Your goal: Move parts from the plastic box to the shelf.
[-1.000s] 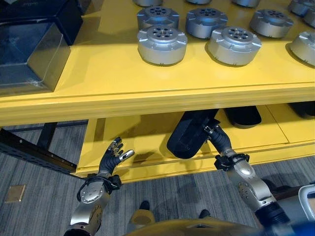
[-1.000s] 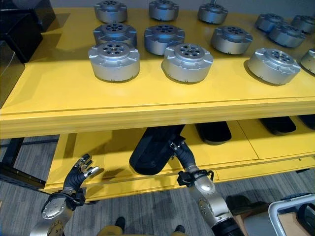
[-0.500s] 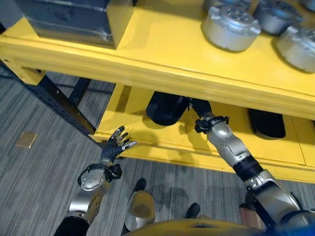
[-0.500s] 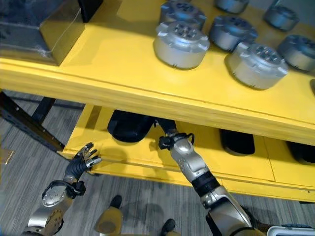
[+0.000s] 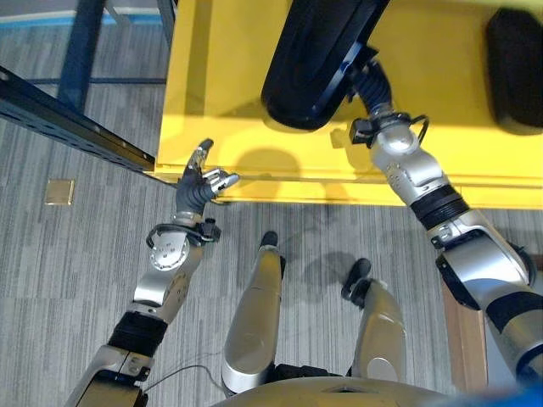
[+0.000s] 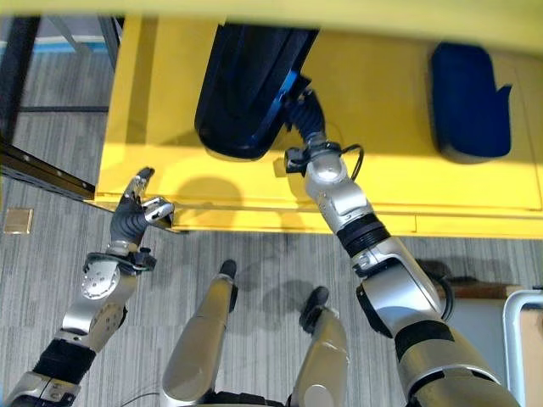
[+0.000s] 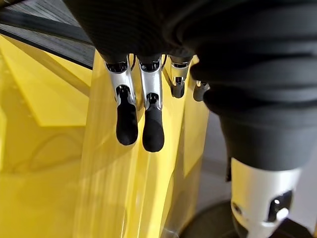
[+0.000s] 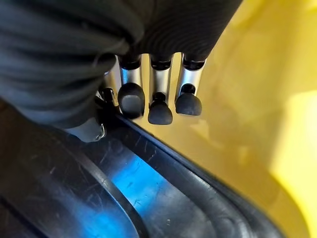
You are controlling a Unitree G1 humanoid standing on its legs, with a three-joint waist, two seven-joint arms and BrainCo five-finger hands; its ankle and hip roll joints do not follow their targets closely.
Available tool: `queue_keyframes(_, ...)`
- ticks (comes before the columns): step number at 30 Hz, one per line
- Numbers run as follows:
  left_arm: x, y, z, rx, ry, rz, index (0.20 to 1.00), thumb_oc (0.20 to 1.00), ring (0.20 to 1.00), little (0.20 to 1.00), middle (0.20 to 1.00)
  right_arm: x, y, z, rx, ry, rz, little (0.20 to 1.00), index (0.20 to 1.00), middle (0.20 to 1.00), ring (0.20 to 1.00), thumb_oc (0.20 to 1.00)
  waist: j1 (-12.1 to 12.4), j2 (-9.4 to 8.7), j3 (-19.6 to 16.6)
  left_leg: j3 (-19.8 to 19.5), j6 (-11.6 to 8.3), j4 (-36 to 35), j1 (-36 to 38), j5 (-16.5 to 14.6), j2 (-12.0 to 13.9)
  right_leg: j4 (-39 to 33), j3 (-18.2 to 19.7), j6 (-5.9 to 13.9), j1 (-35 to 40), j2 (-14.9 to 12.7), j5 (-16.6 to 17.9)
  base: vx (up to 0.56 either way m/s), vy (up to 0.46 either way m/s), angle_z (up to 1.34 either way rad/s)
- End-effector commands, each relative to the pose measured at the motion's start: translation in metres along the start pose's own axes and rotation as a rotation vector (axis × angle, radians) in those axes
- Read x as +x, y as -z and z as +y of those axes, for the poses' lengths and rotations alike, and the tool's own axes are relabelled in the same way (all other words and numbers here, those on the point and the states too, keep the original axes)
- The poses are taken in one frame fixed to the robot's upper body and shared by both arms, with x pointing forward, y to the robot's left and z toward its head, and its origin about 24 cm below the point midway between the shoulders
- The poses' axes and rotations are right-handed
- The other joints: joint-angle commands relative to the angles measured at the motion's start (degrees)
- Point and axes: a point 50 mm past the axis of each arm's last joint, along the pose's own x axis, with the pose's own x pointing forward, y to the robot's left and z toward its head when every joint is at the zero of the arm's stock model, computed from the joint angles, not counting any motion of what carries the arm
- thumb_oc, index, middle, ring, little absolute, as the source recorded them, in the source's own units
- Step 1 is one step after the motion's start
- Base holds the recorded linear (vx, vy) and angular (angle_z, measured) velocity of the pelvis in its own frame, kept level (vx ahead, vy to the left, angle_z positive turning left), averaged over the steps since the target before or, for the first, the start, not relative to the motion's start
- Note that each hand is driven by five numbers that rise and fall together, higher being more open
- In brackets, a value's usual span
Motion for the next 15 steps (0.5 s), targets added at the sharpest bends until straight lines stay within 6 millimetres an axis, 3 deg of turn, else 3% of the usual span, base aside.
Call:
queue_keyframes(1,-0.022,0.038,-0.017,-0.028,0.033,0.183,1.0,1.0,1.0,1.0,1.0,0.011,-0.063,-0.015,0.036,0.062,-0.25,0.2,0.2,0.2,0.2,0.2,-0.8,-0.06,-2.7,2.8,1.83,-0.4,-1.1,-1.5,0.5,6.6,-0.2,-2.21,-1.6,1.5,-6.6,-0.03,0.018,-0.26)
queue_keyframes(4,-0.02,0.038,-0.023,-0.033,0.047,0.177,1.0,1.0,1.0,1.0,1.0,0.015,-0.073,-0.026,-0.007,0.109,-0.277,0.2,0.2,0.2,0.2,0.2,-1.4,0.11,-2.5,2.9,2.28,1.6,-3.7,-2.4,0.2,9.1,0.4,-2.54,-4.6,1.2,-7.7,-0.02,0.007,-0.03)
queue_keyframes(5,-0.017,0.036,-0.027,-0.034,0.054,0.167,1.0,1.0,1.0,1.0,1.0,0.018,-0.083,-0.038,-0.079,0.159,-0.298,0.2,0.2,0.2,0.2,0.2,-1.9,0.25,-2.2,3.1,2.55,2.6,-5.4,-2.8,0.0,10.3,0.9,-2.81,-6.4,1.1,-8.2,0.0,0.0,0.0)
queue_keyframes(15,-0.012,0.032,-0.034,-0.036,0.076,0.141,1.0,1.0,1.0,1.0,1.0,0.034,-0.103,-0.073,-0.313,0.28,-0.248,0.2,0.2,0.2,0.2,0.2,-1.9,0.21,-2.5,3.1,2.85,2.7,-7.0,-3.2,-0.5,10.3,1.1,-2.79,-7.7,0.8,-8.1,0.02,0.005,0.03)
